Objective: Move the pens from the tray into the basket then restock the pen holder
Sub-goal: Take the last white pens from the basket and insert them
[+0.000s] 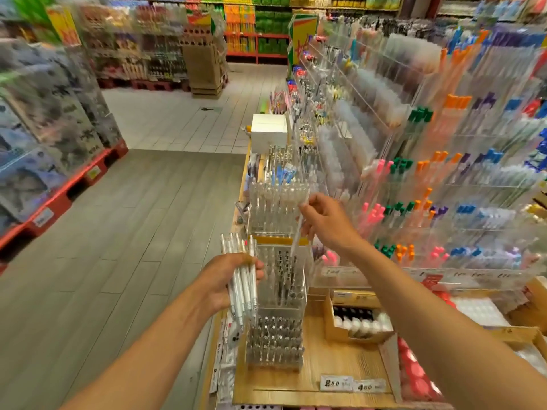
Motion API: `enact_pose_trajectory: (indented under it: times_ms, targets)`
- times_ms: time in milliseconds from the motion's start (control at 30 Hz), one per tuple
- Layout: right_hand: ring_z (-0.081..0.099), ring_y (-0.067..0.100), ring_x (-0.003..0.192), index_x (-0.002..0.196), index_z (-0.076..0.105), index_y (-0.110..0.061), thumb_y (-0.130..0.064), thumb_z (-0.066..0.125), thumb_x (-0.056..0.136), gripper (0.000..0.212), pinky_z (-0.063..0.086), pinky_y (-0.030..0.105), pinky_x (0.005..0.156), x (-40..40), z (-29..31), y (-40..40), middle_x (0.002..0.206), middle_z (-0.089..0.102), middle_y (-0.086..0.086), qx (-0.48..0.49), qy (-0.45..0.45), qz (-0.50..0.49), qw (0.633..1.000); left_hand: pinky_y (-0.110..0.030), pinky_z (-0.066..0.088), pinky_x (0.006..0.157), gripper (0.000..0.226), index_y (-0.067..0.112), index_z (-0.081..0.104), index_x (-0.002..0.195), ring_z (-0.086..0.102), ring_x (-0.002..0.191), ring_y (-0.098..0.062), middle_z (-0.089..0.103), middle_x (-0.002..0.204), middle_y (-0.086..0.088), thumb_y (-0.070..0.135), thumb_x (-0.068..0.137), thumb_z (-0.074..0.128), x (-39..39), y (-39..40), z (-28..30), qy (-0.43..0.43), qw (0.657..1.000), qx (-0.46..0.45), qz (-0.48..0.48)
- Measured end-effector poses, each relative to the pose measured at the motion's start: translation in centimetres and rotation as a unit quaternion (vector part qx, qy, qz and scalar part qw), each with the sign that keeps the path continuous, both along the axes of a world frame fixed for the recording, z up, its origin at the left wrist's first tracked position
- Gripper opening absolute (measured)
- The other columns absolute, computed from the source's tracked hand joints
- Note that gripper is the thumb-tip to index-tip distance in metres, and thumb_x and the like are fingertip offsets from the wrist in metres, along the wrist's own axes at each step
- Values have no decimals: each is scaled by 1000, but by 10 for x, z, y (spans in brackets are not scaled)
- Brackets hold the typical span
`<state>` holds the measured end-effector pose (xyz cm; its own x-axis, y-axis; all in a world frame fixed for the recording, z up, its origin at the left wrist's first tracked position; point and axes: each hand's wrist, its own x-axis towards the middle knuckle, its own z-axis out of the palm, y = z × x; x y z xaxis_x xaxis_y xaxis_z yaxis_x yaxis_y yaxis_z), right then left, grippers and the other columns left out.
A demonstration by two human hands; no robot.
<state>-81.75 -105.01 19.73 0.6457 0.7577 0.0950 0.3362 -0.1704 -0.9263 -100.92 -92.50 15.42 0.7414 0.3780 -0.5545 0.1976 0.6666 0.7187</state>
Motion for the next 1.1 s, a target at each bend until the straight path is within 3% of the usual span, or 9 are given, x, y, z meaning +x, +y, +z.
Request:
enact_pose_trajectory:
  times_ms: [67, 133, 267, 433, 533, 667, 833, 1100]
  targets:
    - [67, 21, 62, 103, 50, -15, -18, 54, 98, 7, 56, 32, 58, 0, 12, 16, 74, 66, 7, 30, -32, 8, 999, -32, 60, 56, 17, -8, 65, 102, 71, 64, -24, 71, 79, -18, 0, 88, 62, 3, 7, -2, 9, 1000, 1, 5]
    - [67, 23, 64, 113, 43, -16, -14, 53, 97, 19, 57, 33, 60, -5, 23, 32, 76, 67, 11, 56, -67, 19, 996, -32, 60, 57, 13, -7, 69, 94, 71, 63, -24, 72, 78, -18, 2, 86, 64, 4, 12, -3, 25, 1000, 10, -1]
    - [62, 31, 67, 106, 42, -11, -15, 49, 99, 11, 51, 47, 63, -15, 39, 59, 78, 63, 15, 57, -183, 26, 981, -33, 59, 59, 11, -6, 70, 88, 69, 61, -24, 70, 74, -17, 3, 87, 62, 5, 23, -2, 30, 999, 1, -14]
    - [47, 22, 67, 97, 52, -4, -20, 48, 100, 17, 35, 37, 60, -15, 36, 80, 79, 55, 8, -26, -319, 30, 947, -34, 60, 57, 11, -6, 68, 91, 69, 61, -25, 69, 75, -19, 1, 88, 61, 2, 34, 0, 27, 999, -2, -24]
    - [44, 17, 68, 97, 55, -6, -19, 53, 97, 13, 31, 30, 62, -9, 27, 84, 79, 52, 1, -64, -337, 24, 939, -32, 58, 53, 12, -8, 68, 92, 68, 59, -25, 69, 74, -20, 1, 89, 61, 1, 39, 2, 25, 999, 1, -30]
    - [49, 15, 77, 112, 56, -12, -19, 57, 95, 19, 35, 29, 66, -9, 20, 88, 89, 57, -2, -92, -360, 32, 928, -32, 57, 50, 12, -8, 67, 88, 67, 55, -25, 67, 70, -19, -1, 90, 58, 1, 44, 4, 18, 999, 1, -37]
    - [51, 22, 99, 102, 64, -14, -23, 61, 93, 13, 40, 30, 77, -9, 22, 98, 99, 61, 3, -145, -411, 27, 900, -31, 56, 47, 12, -8, 67, 87, 69, 54, -24, 69, 69, -19, -1, 91, 58, 0, 50, 8, 18, 999, -1, -41]
    - [45, 23, 106, 109, 68, -16, -29, 65, 90, 23, 38, 35, 93, -12, 32, 100, 106, 57, 3, -185, -459, 8, 869, -31, 60, 57, 11, -5, 72, 87, 71, 63, -22, 72, 77, -18, 2, 88, 64, 1, 65, 12, 10, 998, 32, -44]
